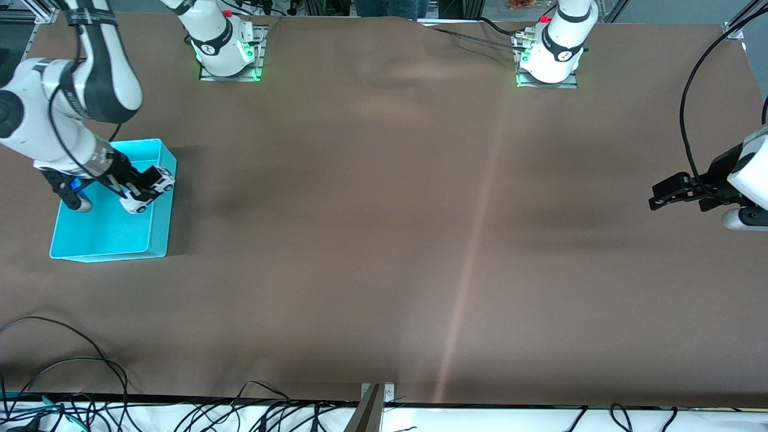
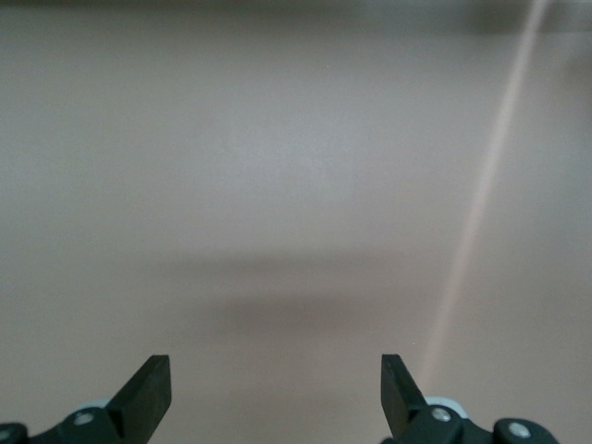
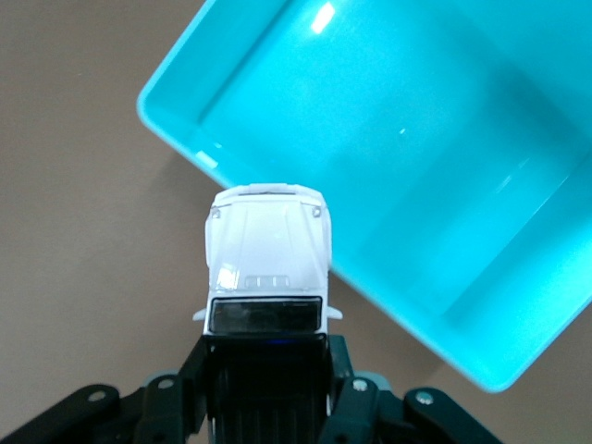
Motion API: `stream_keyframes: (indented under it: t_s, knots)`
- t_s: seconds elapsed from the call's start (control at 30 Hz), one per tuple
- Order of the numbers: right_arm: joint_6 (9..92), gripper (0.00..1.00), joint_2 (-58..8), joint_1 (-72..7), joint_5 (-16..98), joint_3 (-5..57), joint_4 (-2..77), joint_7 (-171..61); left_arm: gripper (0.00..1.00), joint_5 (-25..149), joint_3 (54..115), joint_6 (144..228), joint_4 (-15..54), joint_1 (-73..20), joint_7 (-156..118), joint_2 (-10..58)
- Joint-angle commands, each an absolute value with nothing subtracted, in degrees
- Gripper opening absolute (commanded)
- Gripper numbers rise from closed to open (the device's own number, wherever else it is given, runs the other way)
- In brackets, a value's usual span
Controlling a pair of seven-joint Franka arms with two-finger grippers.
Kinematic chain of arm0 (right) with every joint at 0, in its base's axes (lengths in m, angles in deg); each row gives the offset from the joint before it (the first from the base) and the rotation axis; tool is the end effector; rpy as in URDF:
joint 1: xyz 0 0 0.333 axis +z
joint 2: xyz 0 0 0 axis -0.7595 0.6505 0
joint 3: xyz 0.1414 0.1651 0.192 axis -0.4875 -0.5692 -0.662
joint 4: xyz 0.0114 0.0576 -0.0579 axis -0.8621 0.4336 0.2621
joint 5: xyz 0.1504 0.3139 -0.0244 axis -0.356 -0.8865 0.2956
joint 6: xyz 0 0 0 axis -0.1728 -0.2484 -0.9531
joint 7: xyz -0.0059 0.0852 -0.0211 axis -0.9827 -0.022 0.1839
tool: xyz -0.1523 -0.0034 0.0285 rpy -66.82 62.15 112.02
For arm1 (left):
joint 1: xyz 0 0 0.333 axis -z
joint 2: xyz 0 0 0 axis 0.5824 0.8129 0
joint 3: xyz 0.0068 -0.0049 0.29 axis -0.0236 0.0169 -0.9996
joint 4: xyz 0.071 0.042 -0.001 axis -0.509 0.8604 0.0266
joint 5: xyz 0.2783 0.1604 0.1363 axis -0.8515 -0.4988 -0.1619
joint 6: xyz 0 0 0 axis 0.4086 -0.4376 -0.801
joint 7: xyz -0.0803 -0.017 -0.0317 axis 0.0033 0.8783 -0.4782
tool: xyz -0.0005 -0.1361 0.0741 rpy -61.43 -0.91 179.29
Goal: Wind and store white jeep toy
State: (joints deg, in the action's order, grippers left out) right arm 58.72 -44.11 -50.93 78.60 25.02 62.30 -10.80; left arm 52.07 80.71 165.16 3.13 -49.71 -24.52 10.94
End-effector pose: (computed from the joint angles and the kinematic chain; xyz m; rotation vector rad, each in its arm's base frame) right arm 0.4963 -0.0535 0.3118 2.8698 -1.1837 -0.1030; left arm 0.5782 0.0099 0.4960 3.0980 0.0176 0.0298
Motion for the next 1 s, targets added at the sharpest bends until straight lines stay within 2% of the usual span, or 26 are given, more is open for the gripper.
stream_keyframes:
  t_s: [0.0,0.27,0.43,0.67,0.97]
  knots:
    - [56.27,0.00,-44.15,-51.18,79.72,27.85,61.46,-18.12,1.00,53.07,80.57,164.14,1.99,-49.51,-25.78,11.34]
    - [55.39,0.00,-42.40,-51.27,79.98,33.29,62.16,-33.93,1.00,53.07,80.57,164.14,1.99,-49.42,-25.78,11.34]
    - [55.48,0.00,-39.94,-51.35,84.02,35.84,62.69,-40.88,1.00,53.07,80.57,164.14,1.99,-49.42,-25.78,11.34]
    - [57.58,0.00,-35.98,-51.53,91.14,38.22,62.69,-41.68,1.00,53.07,80.57,164.14,1.99,-49.42,-25.78,11.34]
    - [63.02,0.00,-30.36,-53.46,91.59,39.54,63.21,-42.56,1.00,53.07,80.65,164.14,1.99,-49.42,-25.78,11.34]
